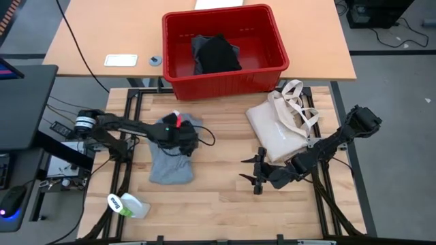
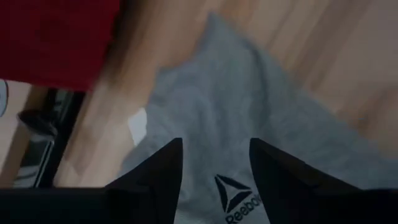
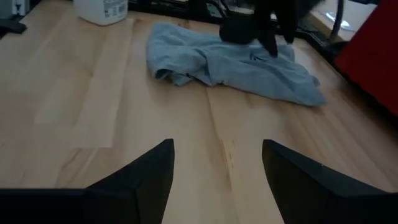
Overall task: Fold Laundry from Bin
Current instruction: Fold the gray shirt
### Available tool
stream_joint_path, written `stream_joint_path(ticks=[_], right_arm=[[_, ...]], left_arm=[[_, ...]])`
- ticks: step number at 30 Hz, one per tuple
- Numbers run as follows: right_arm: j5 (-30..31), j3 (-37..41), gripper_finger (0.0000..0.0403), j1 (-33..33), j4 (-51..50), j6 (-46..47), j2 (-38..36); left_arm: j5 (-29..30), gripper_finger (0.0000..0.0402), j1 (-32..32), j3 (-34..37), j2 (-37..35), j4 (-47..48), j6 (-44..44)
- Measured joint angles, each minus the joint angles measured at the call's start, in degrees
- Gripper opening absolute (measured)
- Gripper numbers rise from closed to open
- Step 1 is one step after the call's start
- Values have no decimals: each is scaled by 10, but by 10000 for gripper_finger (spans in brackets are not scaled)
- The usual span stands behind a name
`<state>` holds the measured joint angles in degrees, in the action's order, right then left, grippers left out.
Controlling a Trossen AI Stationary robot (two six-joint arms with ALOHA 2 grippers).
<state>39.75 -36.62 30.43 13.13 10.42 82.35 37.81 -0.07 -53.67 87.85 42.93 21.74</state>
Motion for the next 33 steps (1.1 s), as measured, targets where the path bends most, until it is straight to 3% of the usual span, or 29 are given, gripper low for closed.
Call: stream_joint_path(ticks=[6, 13, 24, 30, 33], right_arm=[[19, 0, 250, 7, 0, 19, 0], [9, 0, 250, 7, -2, 61, 0], [7, 0, 250, 8, 17, 48, 0], [7, 0, 250, 7, 13, 44, 0], [0, 0, 250, 11, 12, 44, 0]], left_arm=[[-40, 190, -38, -1, -93, 2, 14], [-64, 190, -33, 9, -113, 190, 124], [-77, 190, 142, 82, -112, 84, 114], [-153, 197, 210, 82, -112, 70, 49], [-161, 218, 235, 82, -116, 84, 41]])
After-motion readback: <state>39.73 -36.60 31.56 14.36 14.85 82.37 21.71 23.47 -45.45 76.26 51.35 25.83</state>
